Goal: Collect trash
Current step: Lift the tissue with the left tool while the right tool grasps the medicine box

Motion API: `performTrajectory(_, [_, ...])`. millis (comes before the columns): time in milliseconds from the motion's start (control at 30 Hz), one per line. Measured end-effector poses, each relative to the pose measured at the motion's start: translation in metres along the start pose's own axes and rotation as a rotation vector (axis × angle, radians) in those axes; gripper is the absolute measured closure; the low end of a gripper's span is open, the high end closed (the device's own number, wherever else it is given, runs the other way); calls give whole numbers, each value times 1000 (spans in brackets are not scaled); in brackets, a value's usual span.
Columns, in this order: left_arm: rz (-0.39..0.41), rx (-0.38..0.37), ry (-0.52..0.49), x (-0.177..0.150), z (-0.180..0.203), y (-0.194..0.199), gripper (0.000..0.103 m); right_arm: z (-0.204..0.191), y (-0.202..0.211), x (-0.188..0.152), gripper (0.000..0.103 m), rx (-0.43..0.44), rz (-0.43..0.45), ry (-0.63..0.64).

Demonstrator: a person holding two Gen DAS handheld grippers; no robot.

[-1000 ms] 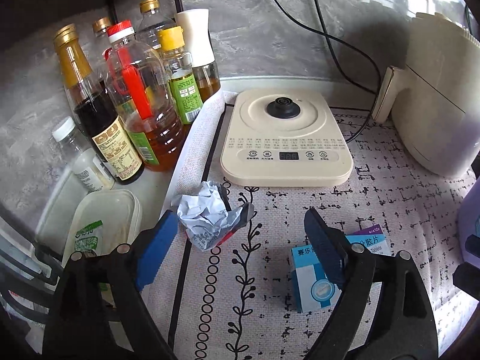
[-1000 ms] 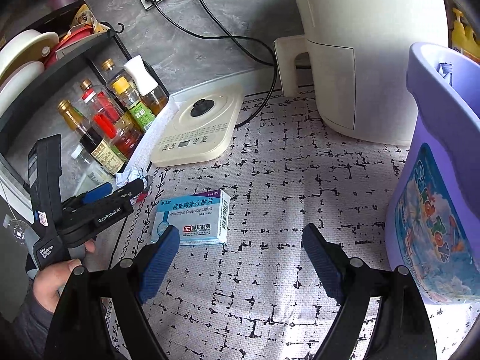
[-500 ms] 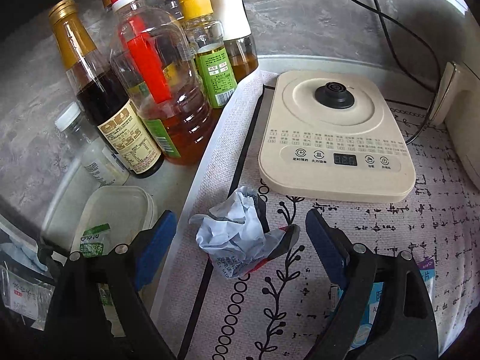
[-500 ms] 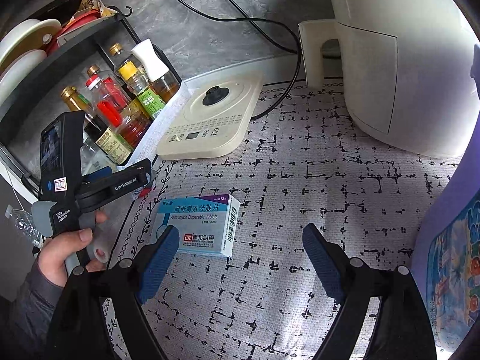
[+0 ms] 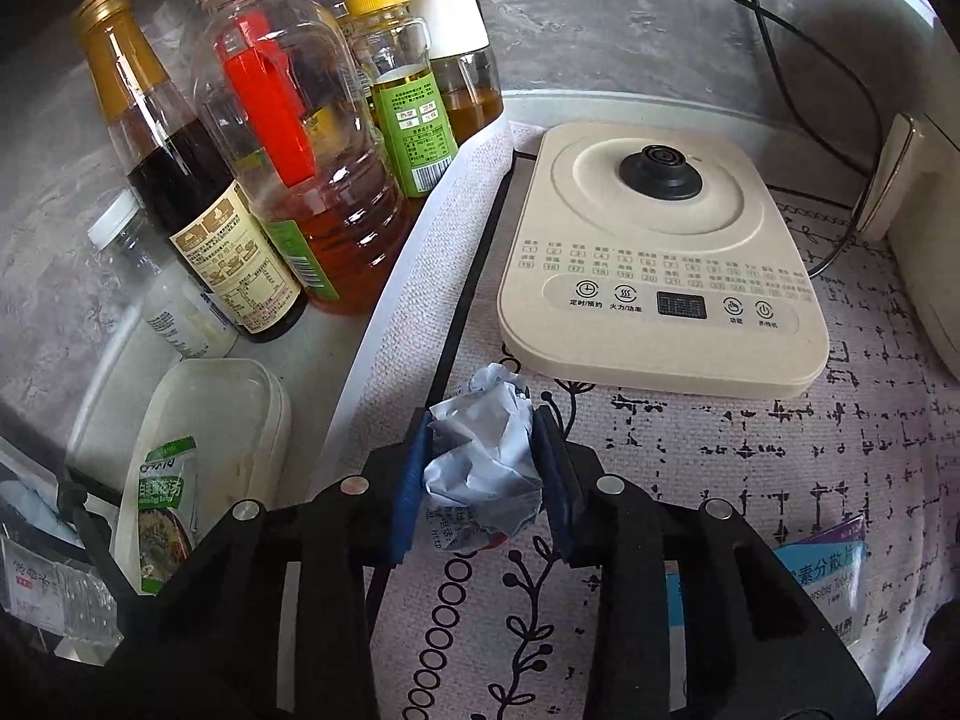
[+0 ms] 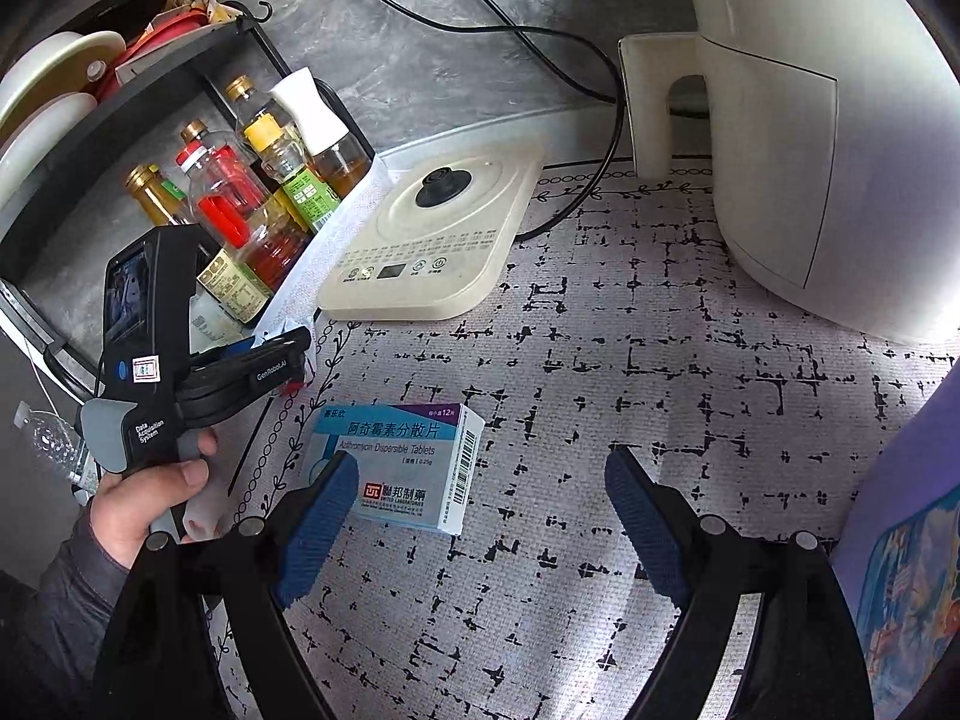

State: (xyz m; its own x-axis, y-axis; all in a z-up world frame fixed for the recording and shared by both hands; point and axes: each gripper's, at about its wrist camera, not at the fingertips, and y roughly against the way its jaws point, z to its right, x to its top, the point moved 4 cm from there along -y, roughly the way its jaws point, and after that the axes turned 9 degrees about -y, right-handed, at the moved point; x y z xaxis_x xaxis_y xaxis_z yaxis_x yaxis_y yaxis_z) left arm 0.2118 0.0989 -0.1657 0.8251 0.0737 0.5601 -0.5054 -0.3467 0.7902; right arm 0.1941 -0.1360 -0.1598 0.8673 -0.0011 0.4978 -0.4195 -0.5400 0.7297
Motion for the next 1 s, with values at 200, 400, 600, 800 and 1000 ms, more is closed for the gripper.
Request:
performTrajectory(200, [56,-49,-37,-2,4,20,70,-3,0,1,20,0,10,-8])
performTrajectory(400, [67,-118,-59,-13,10,30,71,-2,5,-4,20,-21,25,-22])
performTrajectory(600, [66,-206,-104,-26,27,37,71,-1,14,-18,20,-49,40,-45])
performTrajectory(800, [57,-302,-147,-42,48,46,71,-7,31,-37,20,-88,62,-68])
performTrajectory(1000, [55,-377,-195,-57,58,60,71,-10,55,-56,20,-134,87,-96])
